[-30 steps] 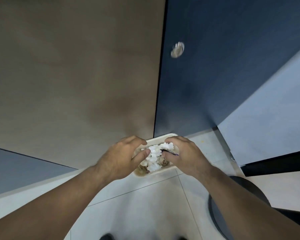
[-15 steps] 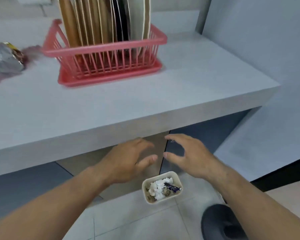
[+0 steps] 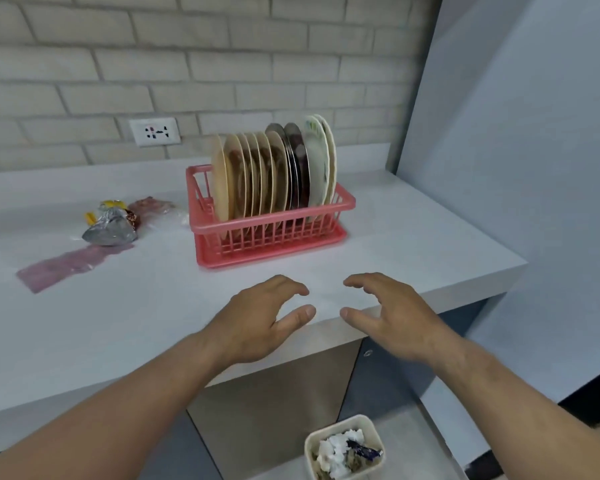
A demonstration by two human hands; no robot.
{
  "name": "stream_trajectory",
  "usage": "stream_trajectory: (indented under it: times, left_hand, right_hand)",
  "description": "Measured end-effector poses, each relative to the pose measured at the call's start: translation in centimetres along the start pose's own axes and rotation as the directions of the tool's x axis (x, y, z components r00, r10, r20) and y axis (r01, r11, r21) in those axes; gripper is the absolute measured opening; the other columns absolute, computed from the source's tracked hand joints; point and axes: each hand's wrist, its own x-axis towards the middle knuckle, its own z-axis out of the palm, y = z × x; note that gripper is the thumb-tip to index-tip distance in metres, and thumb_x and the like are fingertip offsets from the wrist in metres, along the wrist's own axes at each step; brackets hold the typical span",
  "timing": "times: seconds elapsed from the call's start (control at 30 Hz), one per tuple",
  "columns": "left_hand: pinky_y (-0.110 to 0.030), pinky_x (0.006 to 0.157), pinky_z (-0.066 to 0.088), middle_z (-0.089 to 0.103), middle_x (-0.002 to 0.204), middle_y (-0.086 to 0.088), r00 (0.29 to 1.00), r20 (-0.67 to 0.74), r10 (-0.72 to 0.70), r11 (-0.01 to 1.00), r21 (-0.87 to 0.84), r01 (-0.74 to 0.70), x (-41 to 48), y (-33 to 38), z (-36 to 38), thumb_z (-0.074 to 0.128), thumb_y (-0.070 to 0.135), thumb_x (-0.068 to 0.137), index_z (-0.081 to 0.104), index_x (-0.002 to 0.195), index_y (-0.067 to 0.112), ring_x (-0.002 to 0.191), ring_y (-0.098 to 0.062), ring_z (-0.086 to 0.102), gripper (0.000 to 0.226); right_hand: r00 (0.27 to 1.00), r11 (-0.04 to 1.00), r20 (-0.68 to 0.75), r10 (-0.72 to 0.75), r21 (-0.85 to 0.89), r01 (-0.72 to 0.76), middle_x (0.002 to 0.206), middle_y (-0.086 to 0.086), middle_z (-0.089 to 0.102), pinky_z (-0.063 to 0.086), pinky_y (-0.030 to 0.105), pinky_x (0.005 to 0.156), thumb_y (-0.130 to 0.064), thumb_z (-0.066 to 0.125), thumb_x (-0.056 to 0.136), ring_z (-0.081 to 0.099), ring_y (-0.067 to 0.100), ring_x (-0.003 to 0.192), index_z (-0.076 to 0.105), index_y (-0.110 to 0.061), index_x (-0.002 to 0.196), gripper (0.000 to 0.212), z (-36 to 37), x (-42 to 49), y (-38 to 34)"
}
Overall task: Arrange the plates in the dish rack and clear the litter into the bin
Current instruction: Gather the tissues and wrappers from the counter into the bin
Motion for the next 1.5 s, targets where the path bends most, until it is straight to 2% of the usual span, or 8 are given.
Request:
stream_trajectory:
  times: [0.3, 0.5, 0.63, 0.87, 1.1, 1.27, 1.4, 1.5]
  left_hand:
    - [-0.023, 0.095, 0.045, 0.047, 0.13, 0.026, 0.994, -0.078, -0.072, 0.997, 0.002, 0.072, 0.1, -4.0, -1.7, 0.032, 0.068, 0.089, 0.049, 0.127, 0.039, 0.11, 0.003, 0.047, 0.051]
    - [-0.023, 0.085, 0.048, 0.054, 0.112, 0.027, 0.981, -0.184, -0.065, 0.998, 0.012, 0.069, 0.4, -8.3, -4.9, 0.03, 0.069, 0.089, 0.056, 0.115, 0.039, 0.1, 0.002, 0.053, 0.047]
    - [-0.024, 0.075, 0.048, 0.059, 0.093, 0.022, 0.962, -0.271, -0.031, 0.999, -0.014, 0.029, 0.6, -13.6, -7.8, 0.035, 0.06, 0.09, 0.063, 0.097, 0.034, 0.088, -0.001, 0.056, 0.038]
    - [-0.025, 0.073, 0.047, 0.06, 0.09, 0.018, 0.965, -0.256, -0.054, 0.998, 0.028, 0.063, 1.0, -25.4, -14.0, 0.034, 0.059, 0.086, 0.061, 0.091, 0.037, 0.085, -0.001, 0.056, 0.035]
    - [-0.026, 0.076, 0.044, 0.06, 0.095, 0.02, 0.932, -0.349, -0.098, 0.991, 0.046, 0.122, 1.4, -34.1, -18.7, 0.036, 0.056, 0.082, 0.063, 0.092, 0.032, 0.089, -0.002, 0.052, 0.037]
    - [-0.011, 0.076, 0.034, 0.054, 0.092, 0.022, 0.902, -0.43, -0.038, 0.995, 0.071, 0.076, 2.4, -37.5, -20.2, 0.041, 0.049, 0.083, 0.064, 0.093, 0.029, 0.092, -0.004, 0.047, 0.032]
    - [-0.023, 0.082, 0.038, 0.055, 0.098, 0.016, 0.879, -0.476, -0.025, 0.994, 0.081, 0.072, 2.8, -39.5, -20.2, 0.043, 0.046, 0.085, 0.065, 0.097, 0.024, 0.097, -0.008, 0.048, 0.033]
    - [-0.029, 0.082, 0.042, 0.058, 0.1, 0.013, 0.867, -0.497, -0.047, 0.993, 0.07, 0.093, 3.0, -40.7, -19.8, 0.043, 0.045, 0.086, 0.066, 0.096, 0.022, 0.098, -0.01, 0.049, 0.034]
  right_hand:
    - [0.999, 0.999, 0.028, -0.047, 0.027, 0.046, 0.129, -0.026, 0.047, 0.041, 0.027, 0.103, -0.054, 0.056, 0.088, 0.045, -0.002, 0.115, 0.048, -0.041, 0.129, 0.043, 2.2, 4.9, -2.2]
    - [0.984, 0.991, 0.114, -0.134, -0.013, 0.136, 0.132, -0.027, 0.046, 0.04, 0.026, 0.103, -0.053, 0.054, 0.089, 0.044, -0.001, 0.118, 0.047, -0.04, 0.131, 0.044, 4.6, 8.1, -6.2]
    - [0.967, 0.975, 0.134, -0.217, -0.01, 0.22, 0.133, -0.025, 0.046, 0.039, 0.024, 0.102, -0.051, 0.054, 0.09, 0.045, 0.001, 0.119, 0.048, -0.038, 0.132, 0.045, 7.7, 11.2, -11.0]
    - [0.938, 0.954, 0.182, -0.294, -0.008, 0.301, 0.139, -0.015, 0.045, 0.033, 0.023, 0.106, -0.043, 0.052, 0.094, 0.042, 0.006, 0.126, 0.046, -0.029, 0.138, 0.046, 16.0, 18.4, -20.3]
    - [0.963, 0.969, 0.177, -0.203, -0.107, 0.224, 0.141, -0.007, 0.043, 0.033, 0.027, 0.107, -0.04, 0.046, 0.097, 0.038, 0.013, 0.13, 0.044, -0.022, 0.139, 0.046, 21.9, 28.0, -24.0]
    - [0.984, 0.955, 0.009, -0.176, -0.24, 0.173, 0.143, 0.005, 0.04, 0.025, 0.032, 0.112, -0.03, 0.042, 0.1, 0.032, 0.024, 0.135, 0.05, -0.015, 0.135, 0.038, 22.4, 36.4, -25.1]
    - [0.994, 0.926, 0.068, -0.09, -0.361, 0.109, 0.158, 0.009, 0.015, 0.015, 0.041, 0.119, -0.038, 0.04, 0.1, 0.012, 0.031, 0.145, 0.036, -0.017, 0.145, 0.049, 23.5, 40.7, -24.9]
    - [0.991, 0.918, 0.124, -0.044, -0.387, 0.089, 0.156, 0.006, 0.024, 0.017, 0.047, 0.117, -0.046, 0.043, 0.098, 0.018, 0.031, 0.144, 0.02, -0.022, 0.151, 0.063, 25.6, 42.3, -24.2]
